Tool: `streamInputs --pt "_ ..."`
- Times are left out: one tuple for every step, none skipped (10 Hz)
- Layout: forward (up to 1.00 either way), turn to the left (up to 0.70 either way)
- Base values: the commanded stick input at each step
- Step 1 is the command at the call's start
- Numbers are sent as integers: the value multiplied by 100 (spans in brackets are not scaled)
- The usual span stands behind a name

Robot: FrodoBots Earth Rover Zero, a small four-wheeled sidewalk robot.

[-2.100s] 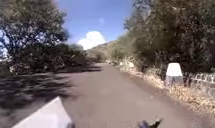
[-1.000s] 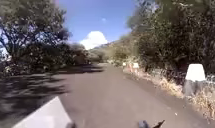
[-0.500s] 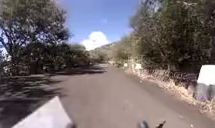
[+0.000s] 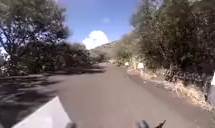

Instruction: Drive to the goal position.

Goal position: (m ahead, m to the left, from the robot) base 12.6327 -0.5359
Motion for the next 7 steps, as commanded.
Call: streamInputs --pt "50 0" --pt "50 0" --pt "50 0" --pt "50 0" --pt "50 0" --pt "50 0" --pt "50 0"
